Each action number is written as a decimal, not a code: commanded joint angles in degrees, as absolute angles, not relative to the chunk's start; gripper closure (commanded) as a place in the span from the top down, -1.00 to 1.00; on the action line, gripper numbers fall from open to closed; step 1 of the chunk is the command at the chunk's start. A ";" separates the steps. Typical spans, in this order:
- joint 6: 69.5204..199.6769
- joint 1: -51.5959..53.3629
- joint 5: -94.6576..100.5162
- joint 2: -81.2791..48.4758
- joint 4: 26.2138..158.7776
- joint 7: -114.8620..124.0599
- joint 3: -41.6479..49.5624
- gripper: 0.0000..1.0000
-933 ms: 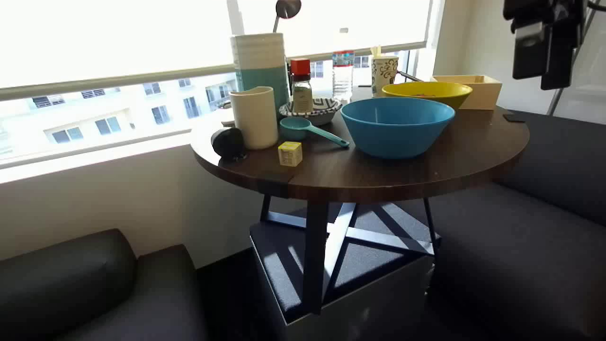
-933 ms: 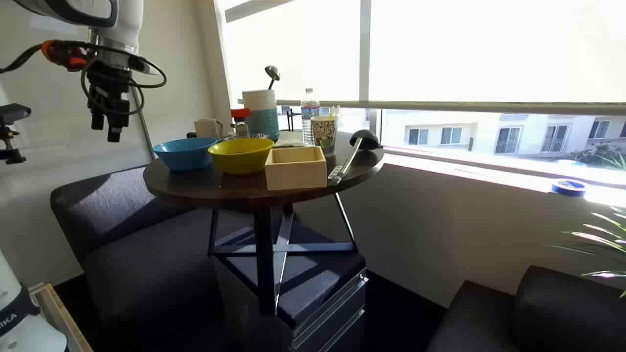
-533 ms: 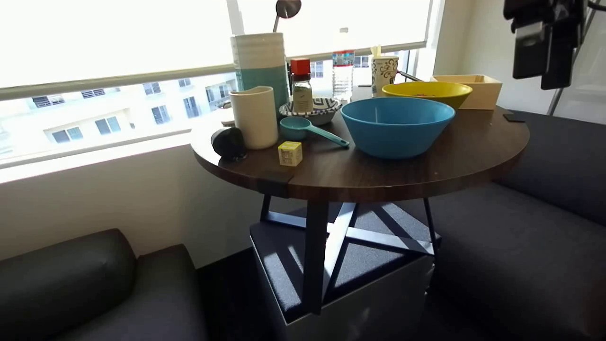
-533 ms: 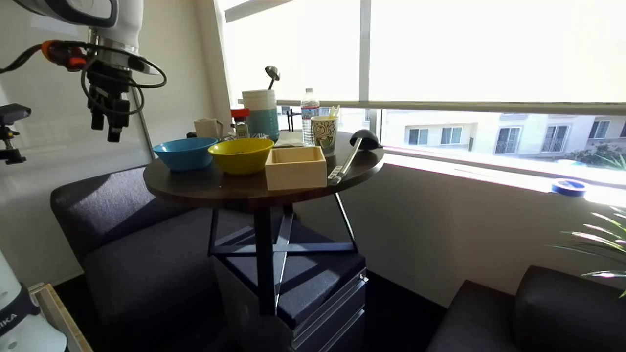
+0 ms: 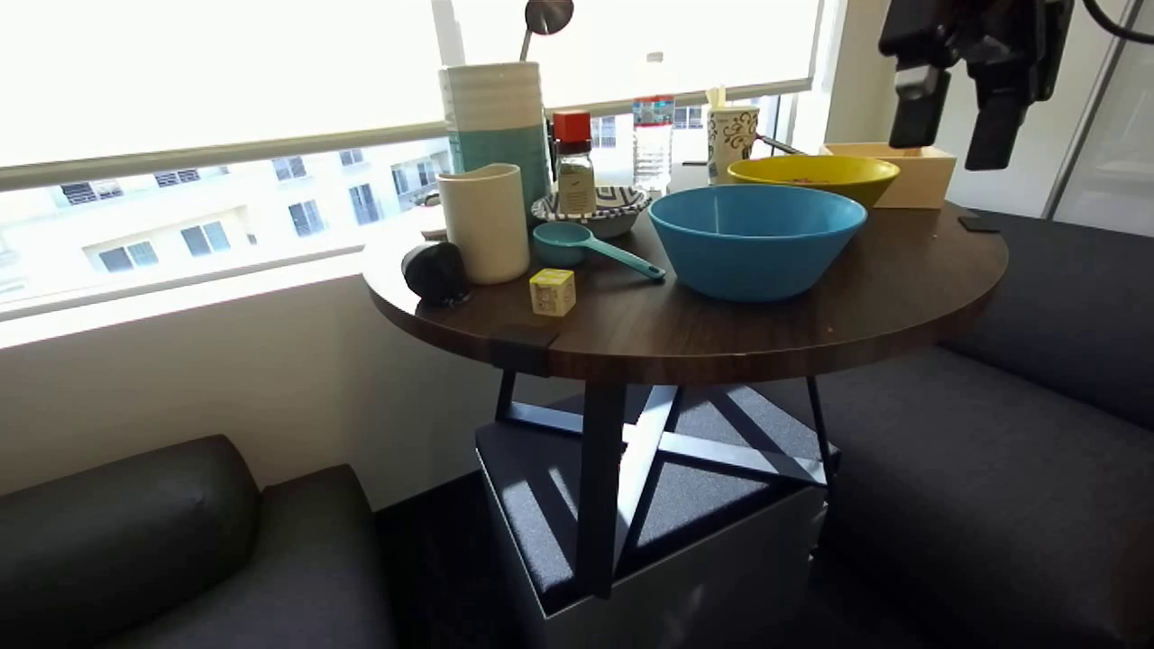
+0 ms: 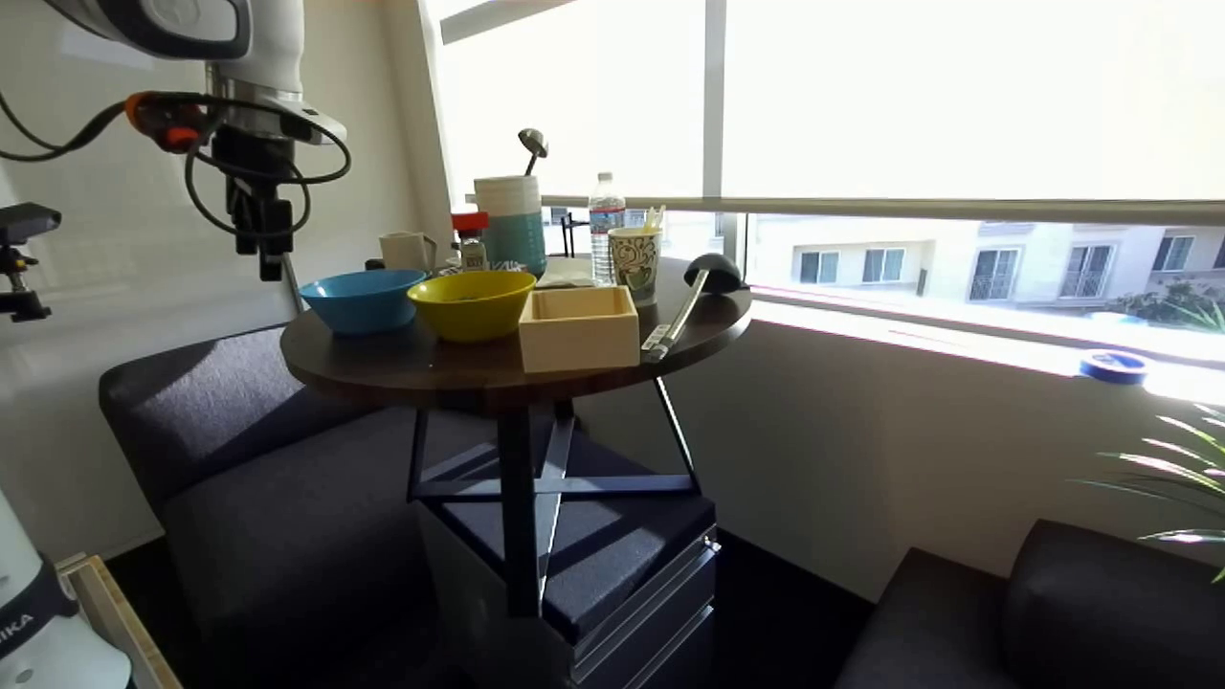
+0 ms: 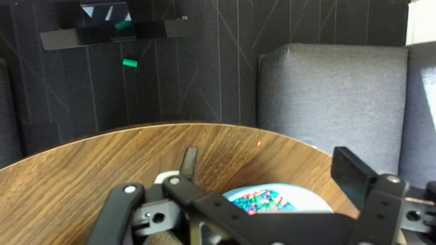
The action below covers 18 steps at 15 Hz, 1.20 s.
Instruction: Switch the positions of the blue bowl and yellow bowl
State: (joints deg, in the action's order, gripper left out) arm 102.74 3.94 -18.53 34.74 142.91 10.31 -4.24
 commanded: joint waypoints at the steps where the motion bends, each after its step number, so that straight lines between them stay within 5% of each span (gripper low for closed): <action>1: 110.34 1.35 -20.03 34.45 145.46 14.04 -4.49 1.00; 18: 115.45 -4.05 -19.11 29.74 151.03 30.69 -3.44 1.00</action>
State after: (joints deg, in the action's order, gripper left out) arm 116.41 -2.90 -18.50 28.24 149.33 27.69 -3.49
